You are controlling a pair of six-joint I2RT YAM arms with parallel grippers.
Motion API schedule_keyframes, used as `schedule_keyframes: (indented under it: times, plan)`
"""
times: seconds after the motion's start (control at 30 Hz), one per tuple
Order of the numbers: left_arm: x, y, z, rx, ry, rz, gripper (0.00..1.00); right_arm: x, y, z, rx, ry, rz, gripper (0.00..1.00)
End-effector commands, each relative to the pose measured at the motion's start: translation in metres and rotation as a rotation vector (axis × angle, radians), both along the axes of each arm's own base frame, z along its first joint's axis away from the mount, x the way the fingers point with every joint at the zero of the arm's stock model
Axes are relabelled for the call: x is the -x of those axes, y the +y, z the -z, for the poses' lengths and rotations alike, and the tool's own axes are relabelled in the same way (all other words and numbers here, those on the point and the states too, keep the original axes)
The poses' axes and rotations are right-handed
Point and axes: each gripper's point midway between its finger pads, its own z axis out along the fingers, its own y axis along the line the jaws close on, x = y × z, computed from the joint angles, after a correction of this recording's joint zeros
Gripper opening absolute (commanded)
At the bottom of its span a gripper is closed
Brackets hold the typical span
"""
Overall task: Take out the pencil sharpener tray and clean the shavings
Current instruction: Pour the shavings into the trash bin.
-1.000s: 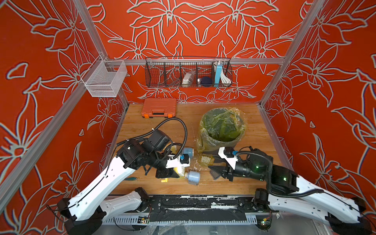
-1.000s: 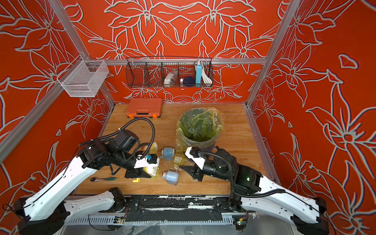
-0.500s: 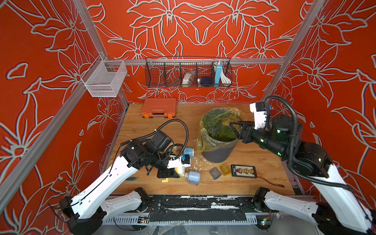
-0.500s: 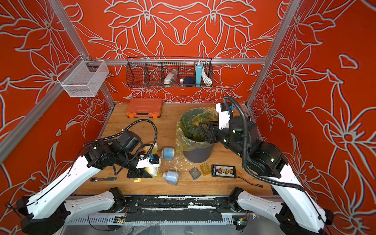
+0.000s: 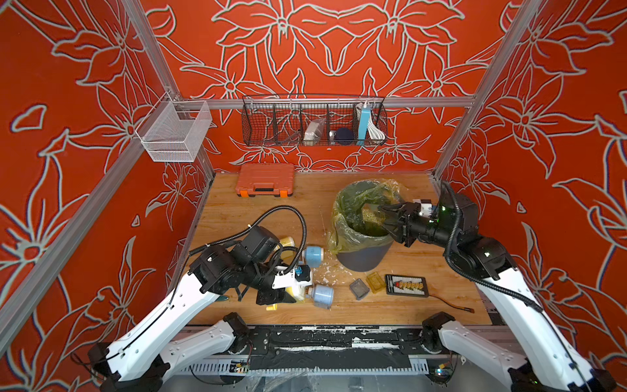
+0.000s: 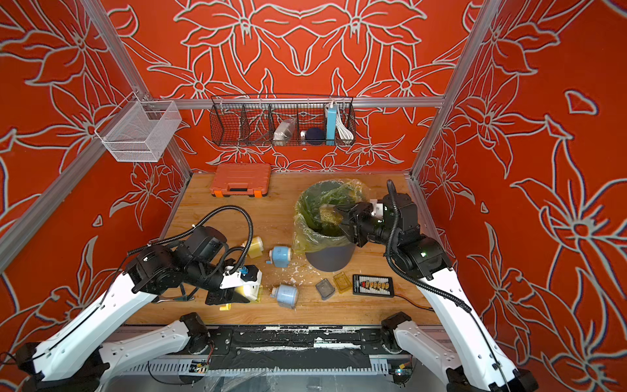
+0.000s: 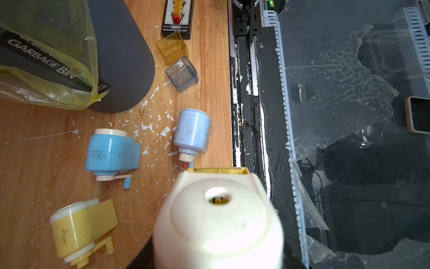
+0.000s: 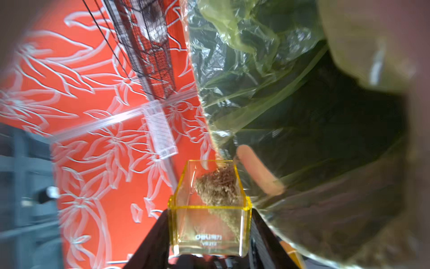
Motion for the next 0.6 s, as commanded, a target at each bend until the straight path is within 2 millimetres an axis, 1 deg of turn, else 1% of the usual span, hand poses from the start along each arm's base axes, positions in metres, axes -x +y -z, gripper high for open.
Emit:
schedule_keyframes:
  times: [0.0, 0.03, 0.1, 0.13, 0.17, 0.2, 0.23, 0.27, 0.3, 0.33, 0.37, 0.4, 0.43, 0.47, 0.5, 0.53, 0.57]
  plan:
    - [0.002, -0.004, -0.004, 0.037, 0.014, 0.005, 0.0, -0.003, 0.0, -0.047, -0.237, 0.031, 0.051, 0.0]
    - [0.002, -0.004, -0.004, 0.038, 0.013, 0.006, 0.0, -0.002, -0.003, -0.051, -0.224, 0.027, 0.063, 0.0]
    - [0.002, -0.005, -0.004, 0.042, 0.013, 0.009, 0.0, -0.003, -0.008, -0.044, -0.219, 0.066, 0.075, 0.0]
    - [0.002, -0.006, -0.004, 0.043, 0.013, 0.009, 0.0, -0.002, -0.005, -0.042, -0.254, 0.092, 0.062, 0.0]
    - [0.001, -0.006, -0.004, 0.043, 0.016, 0.009, 0.0, -0.004, -0.004, -0.046, -0.297, 0.092, 0.062, 0.0]
    - [0.002, -0.006, -0.003, 0.041, 0.023, 0.007, 0.0, -0.003, -0.005, -0.049, -0.304, 0.08, 0.067, 0.0]
    - [0.002, -0.006, -0.003, 0.037, 0.027, 0.007, 0.0, -0.004, -0.008, -0.047, -0.297, 0.083, 0.08, 0.0]
    - [0.002, -0.006, -0.002, 0.035, 0.029, 0.008, 0.0, -0.007, -0.008, -0.039, -0.312, 0.116, 0.082, 0.0]
    - [0.002, -0.006, -0.001, 0.034, 0.029, 0.011, 0.0, -0.007, -0.004, -0.034, -0.362, 0.15, 0.06, 0.0]
    - [0.001, -0.006, -0.001, 0.031, 0.031, 0.012, 0.0, -0.009, -0.002, -0.039, -0.406, 0.143, 0.051, 0.0]
    - [0.001, -0.006, -0.001, 0.026, 0.035, 0.012, 0.0, -0.006, -0.003, -0.048, -0.403, 0.117, 0.051, 0.0]
    - [0.002, -0.006, -0.002, 0.022, 0.038, 0.014, 0.0, -0.004, -0.008, -0.051, -0.375, 0.108, 0.071, 0.0]
    - [0.002, -0.006, -0.002, 0.023, 0.037, 0.014, 0.0, -0.006, -0.012, -0.046, -0.37, 0.116, 0.088, 0.0]
    - [0.001, -0.006, -0.001, 0.023, 0.031, 0.015, 0.0, -0.007, -0.009, -0.038, -0.396, 0.157, 0.078, 0.0]
    - [0.0, -0.006, 0.0, 0.024, 0.026, 0.013, 0.0, -0.008, -0.006, -0.042, -0.442, 0.154, 0.066, 0.0]
    - [0.0, -0.006, 0.0, 0.02, 0.029, 0.013, 0.0, -0.007, -0.006, -0.053, -0.44, 0.124, 0.057, 0.0]
    - [0.001, -0.005, -0.001, 0.017, 0.034, 0.012, 0.0, -0.006, -0.01, -0.061, -0.402, 0.091, 0.064, 0.0]
